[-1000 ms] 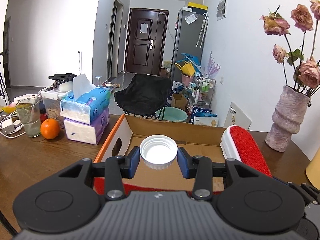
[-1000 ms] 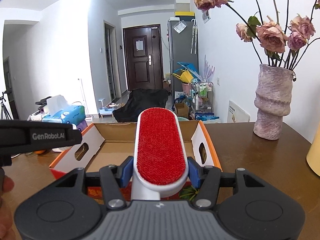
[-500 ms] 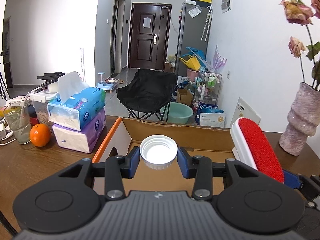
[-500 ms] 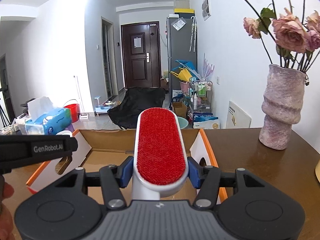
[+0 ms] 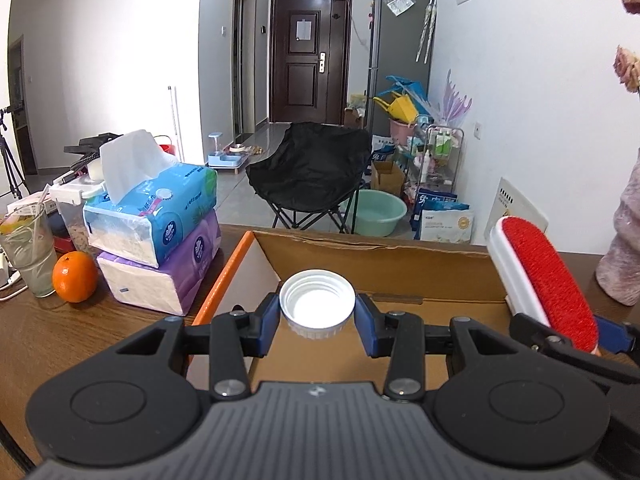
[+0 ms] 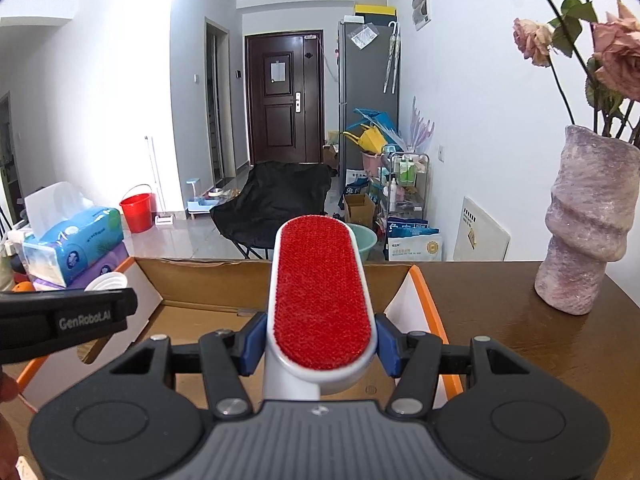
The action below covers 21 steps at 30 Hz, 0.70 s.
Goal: Organize rigid objects
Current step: 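Open left tool to drop the cap while right tool releases the brush into the box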
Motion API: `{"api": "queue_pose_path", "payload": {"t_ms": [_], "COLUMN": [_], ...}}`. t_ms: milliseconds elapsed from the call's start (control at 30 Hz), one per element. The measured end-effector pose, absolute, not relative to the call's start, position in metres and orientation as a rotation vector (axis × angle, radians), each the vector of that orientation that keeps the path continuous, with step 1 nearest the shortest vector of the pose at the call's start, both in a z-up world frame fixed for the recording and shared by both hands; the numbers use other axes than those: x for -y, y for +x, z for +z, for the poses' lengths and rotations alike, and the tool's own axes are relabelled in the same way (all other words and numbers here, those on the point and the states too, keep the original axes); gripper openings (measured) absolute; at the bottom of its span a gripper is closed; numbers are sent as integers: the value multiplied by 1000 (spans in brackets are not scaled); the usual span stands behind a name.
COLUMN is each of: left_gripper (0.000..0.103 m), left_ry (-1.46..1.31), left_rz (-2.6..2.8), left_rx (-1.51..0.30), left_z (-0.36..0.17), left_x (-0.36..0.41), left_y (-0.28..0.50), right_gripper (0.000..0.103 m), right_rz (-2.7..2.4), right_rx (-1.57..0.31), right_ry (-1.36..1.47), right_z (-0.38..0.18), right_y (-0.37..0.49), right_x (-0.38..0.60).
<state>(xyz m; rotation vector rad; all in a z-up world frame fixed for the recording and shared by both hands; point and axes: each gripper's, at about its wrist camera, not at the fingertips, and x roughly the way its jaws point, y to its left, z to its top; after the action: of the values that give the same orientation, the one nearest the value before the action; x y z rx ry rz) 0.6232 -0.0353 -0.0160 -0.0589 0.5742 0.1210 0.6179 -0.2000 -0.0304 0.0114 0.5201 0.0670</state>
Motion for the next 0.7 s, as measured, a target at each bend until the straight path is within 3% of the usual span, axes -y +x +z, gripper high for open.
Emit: {"api": "queue_pose_path", "payload": {"t_ms": [400,500,533,600,700], "left_gripper": [43,66,77,79,89], "left_ry": [-47,-52,-54,-48,-50], "left_rz": [124,131,136,141,148], "left_rx": [-617,-620,-613,-598,-588], "left_z": [-26,-25,-23,-20,-18], "left_x": [32,31,30,30,29], "left_y": [633,632,630,628,626], "right_gripper": [55,58,69,89,92], "right_rz": [80,72,66,45,43], "right_rx": [-561,-576,-567,-536,-498], "right_ry": [10,31,35,41,47], "right_z": [-35,-32,-30,-23,-14], "right_y": [627,629,628,623,616], "right_x": [201,205,208,211,214]}}
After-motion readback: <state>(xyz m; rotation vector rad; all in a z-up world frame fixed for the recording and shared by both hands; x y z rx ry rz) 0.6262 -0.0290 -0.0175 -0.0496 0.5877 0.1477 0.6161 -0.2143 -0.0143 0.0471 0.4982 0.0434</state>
